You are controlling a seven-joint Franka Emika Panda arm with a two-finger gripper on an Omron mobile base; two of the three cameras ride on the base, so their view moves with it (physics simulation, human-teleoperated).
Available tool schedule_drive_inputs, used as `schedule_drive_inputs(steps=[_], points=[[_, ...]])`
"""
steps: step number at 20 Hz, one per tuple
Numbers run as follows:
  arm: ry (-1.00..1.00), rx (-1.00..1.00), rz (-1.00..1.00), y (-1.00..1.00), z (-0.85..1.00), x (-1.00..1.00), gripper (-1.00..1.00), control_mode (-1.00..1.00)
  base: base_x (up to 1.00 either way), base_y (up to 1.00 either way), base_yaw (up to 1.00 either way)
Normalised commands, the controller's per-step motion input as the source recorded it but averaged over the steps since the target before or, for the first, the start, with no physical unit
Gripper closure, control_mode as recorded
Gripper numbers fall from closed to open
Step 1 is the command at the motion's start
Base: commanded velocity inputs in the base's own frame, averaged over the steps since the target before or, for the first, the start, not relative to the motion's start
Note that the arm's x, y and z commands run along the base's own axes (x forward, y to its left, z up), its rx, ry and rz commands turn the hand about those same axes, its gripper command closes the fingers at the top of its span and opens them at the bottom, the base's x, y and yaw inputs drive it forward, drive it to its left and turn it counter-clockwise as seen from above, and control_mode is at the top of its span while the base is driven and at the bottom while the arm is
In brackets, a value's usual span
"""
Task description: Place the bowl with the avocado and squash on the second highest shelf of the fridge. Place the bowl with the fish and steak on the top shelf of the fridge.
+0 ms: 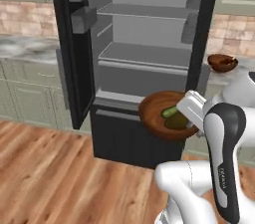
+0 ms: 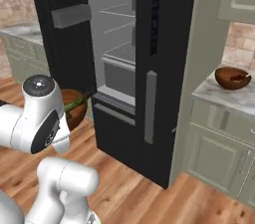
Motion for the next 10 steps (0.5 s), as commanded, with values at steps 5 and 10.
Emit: schedule_drive_inputs(steps=[5, 10], points=[[0.00, 0.00, 0.00, 0.00, 0.00, 0.00, 1.00, 1.00, 0.61, 0.92, -0.58], [0.00, 0.00, 0.00, 0.00, 0.00, 0.00, 1.00, 1.00, 0.56, 0.87, -0.63]])
